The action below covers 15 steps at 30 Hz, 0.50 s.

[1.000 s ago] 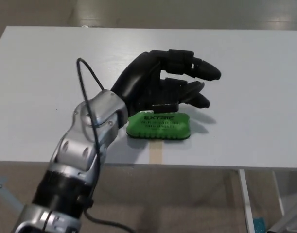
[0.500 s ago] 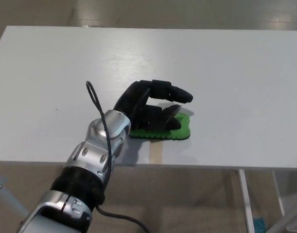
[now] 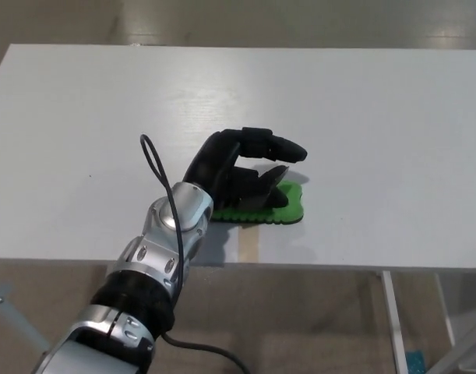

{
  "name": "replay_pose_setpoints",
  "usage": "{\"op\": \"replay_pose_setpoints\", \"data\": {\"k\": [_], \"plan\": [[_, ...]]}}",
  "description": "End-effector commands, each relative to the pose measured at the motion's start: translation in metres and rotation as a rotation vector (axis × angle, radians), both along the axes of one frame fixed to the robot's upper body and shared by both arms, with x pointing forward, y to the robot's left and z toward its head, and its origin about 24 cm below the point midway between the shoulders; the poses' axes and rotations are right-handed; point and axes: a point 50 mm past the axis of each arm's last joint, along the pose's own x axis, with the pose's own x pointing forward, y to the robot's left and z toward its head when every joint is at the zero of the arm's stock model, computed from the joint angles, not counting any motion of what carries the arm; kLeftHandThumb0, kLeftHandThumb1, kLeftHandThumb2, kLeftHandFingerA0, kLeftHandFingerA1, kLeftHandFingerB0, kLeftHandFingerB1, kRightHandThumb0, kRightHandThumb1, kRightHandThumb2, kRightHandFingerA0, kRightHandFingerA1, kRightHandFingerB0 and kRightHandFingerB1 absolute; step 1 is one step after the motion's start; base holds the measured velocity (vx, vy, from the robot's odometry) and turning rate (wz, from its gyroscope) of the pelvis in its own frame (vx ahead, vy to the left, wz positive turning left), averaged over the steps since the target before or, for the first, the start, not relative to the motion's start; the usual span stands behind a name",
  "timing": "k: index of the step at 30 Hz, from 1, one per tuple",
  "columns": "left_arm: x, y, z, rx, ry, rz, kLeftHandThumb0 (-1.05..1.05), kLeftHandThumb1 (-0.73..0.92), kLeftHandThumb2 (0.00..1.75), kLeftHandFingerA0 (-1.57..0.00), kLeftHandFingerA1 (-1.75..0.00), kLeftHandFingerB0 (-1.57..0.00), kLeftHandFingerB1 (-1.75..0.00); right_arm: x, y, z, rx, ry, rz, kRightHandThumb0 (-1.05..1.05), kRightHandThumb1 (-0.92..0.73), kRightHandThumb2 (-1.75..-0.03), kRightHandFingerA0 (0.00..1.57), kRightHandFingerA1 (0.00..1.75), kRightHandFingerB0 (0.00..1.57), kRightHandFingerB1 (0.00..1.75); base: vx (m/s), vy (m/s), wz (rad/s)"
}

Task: Use the left hand to press on the green eraser and wipe the desk from center to the left and then back to center.

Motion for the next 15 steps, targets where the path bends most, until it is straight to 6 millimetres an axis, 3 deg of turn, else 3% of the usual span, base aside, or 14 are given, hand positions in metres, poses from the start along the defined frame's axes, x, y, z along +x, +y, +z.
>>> {"op": "replay_pose_setpoints", "data": {"k": [1, 9, 15], "plan": [[-0.012, 0.005, -0.028, 0.042, 0.057, 0.033, -0.26, 0.79, 0.65, -1.03, -0.58, -0.91, -0.51, -0.003, -0.001, 0.000, -0.010, 0.000, 0.021, -0.47, -0.79, -0.64, 0.62, 0.44, 0.56, 0.38, 0.00, 0.000, 0.00], [-0.020, 0.013, -0.042, 0.028, 0.085, 0.046, -0.25, 0.79, 0.65, -1.03, -0.58, -0.91, -0.51, -0.003, 0.000, 0.000, -0.009, -0.005, 0.018, -0.47, -0.78, -0.64, 0.62, 0.44, 0.56, 0.38, 0.00, 0.000, 0.00], [-0.025, 0.036, -0.054, 0.010, 0.114, 0.097, -0.25, 0.78, 0.65, -1.05, -0.59, -0.92, -0.52, -0.004, 0.000, -0.001, -0.004, -0.002, 0.013, -0.47, -0.78, -0.64, 0.62, 0.43, 0.58, 0.39, 0.00, 0.000, 0.00]]}}
